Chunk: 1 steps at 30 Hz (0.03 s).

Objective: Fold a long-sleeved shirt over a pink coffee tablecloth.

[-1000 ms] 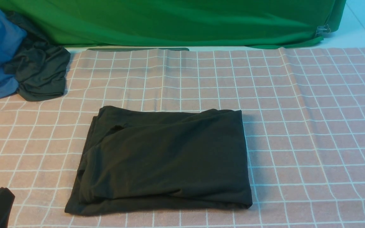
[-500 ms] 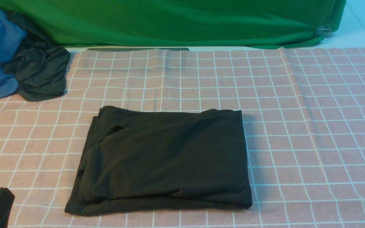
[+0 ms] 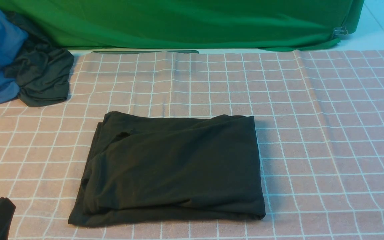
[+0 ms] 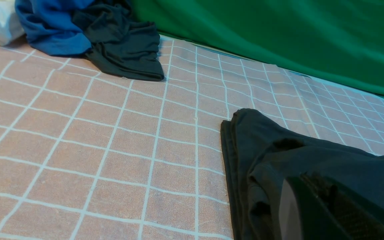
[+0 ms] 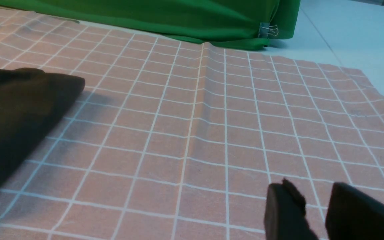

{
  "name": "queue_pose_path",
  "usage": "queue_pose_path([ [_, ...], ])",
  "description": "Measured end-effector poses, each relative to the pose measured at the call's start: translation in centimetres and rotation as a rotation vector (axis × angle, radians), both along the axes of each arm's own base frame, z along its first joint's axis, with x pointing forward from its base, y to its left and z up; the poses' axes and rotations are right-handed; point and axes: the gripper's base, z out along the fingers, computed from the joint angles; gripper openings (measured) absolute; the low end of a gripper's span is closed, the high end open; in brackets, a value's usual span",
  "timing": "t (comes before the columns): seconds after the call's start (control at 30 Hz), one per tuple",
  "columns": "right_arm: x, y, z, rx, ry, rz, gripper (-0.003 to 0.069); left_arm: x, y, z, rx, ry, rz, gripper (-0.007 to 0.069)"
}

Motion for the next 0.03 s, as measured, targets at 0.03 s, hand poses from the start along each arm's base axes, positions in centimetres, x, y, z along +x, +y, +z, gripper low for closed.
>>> queue_pose_path([
  [0.03,0.00,0.00,0.00,0.000,0.000,0.000,0.0238,0.00,0.00,0.00,0.000,0.000,0.000,0.0014],
])
